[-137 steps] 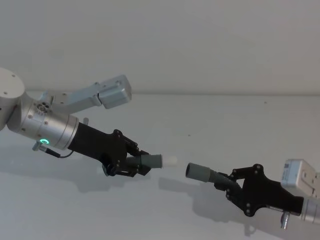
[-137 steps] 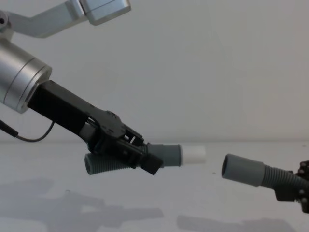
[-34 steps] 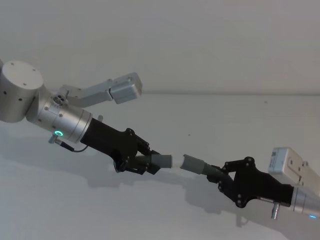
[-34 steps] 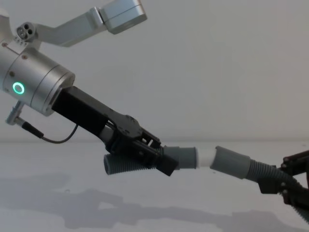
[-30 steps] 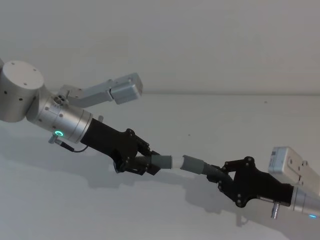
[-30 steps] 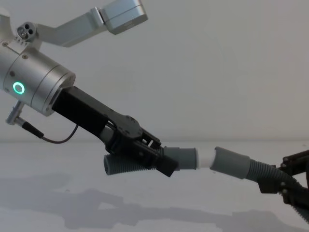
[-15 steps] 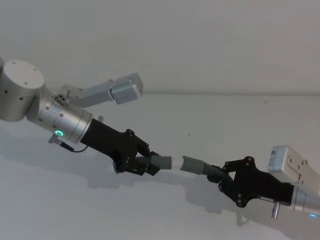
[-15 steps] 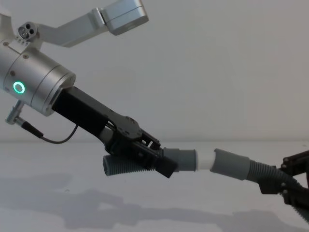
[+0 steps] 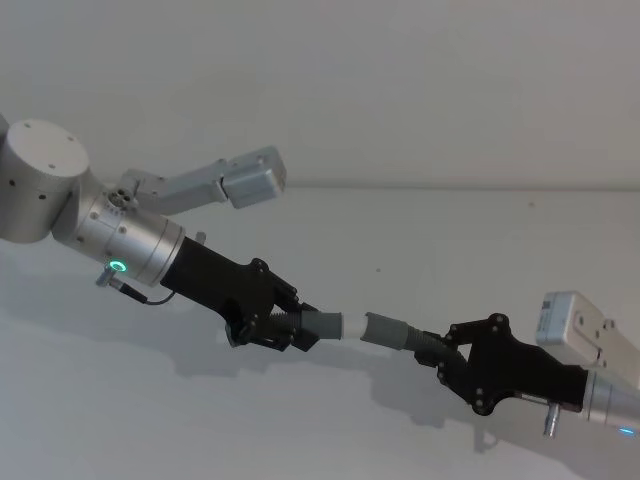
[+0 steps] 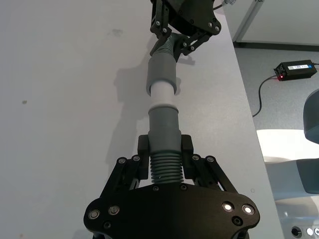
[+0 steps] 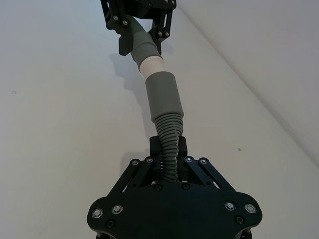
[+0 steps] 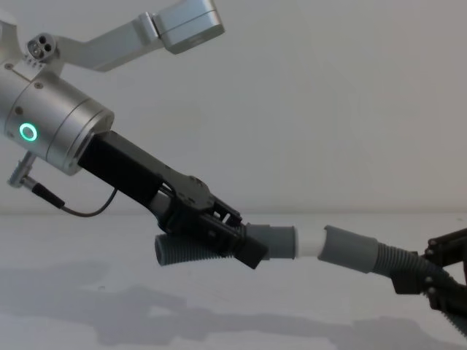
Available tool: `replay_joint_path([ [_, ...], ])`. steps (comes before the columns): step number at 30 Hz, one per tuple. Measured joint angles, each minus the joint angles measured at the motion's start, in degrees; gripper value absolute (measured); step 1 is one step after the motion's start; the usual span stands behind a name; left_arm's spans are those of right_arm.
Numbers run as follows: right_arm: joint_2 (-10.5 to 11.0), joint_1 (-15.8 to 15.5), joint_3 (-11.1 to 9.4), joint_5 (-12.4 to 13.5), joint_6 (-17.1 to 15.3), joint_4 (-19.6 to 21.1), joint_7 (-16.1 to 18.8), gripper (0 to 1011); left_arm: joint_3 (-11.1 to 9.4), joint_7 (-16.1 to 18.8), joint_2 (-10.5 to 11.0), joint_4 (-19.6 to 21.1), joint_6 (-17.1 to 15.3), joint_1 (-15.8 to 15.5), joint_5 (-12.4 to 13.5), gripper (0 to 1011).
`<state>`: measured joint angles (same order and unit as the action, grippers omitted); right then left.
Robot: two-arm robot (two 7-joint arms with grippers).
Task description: Use both hands to pick up one end of the pipe from the table, align the ends, and insert them.
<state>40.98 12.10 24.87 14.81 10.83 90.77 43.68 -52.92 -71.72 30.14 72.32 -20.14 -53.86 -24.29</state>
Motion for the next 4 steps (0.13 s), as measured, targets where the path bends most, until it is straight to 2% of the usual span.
replay_joint_path([
  [4,0.0,0.0,0.0,0.0,0.0,0.0,0.0,146,0.0,0.0,0.0,0.0,0.0,0.0,0.0,353],
])
